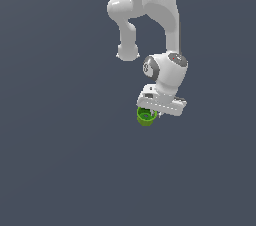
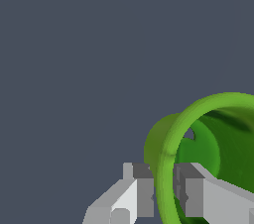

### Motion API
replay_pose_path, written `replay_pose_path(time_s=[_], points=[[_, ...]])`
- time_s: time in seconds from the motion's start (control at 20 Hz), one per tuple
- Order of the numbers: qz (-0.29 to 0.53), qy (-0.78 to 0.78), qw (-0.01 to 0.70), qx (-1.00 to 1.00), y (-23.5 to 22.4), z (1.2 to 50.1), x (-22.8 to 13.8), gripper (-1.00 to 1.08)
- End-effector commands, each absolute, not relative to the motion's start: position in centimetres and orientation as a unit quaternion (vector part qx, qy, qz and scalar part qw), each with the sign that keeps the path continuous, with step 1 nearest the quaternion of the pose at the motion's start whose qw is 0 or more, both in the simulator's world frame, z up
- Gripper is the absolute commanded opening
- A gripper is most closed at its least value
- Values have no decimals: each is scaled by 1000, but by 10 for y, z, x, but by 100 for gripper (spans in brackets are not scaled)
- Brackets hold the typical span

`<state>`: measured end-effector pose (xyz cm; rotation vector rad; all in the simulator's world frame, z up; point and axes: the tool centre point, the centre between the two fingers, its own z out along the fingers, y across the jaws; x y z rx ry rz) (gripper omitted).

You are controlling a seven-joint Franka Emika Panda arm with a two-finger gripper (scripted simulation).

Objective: Pick up the object and move it to a goal position.

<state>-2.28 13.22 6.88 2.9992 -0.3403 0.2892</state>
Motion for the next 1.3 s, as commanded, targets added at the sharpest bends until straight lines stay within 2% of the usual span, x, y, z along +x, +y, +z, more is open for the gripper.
replay_pose_path(time_s=[0.0, 0.35, 0.9, 1.25], points=[[95, -112, 55, 988, 130, 71, -23, -100], [95, -112, 55, 988, 103, 92, -24, -100], [95, -112, 55, 988, 28, 152, -24, -100], [95, -113, 55, 988, 7, 169, -23, -100]])
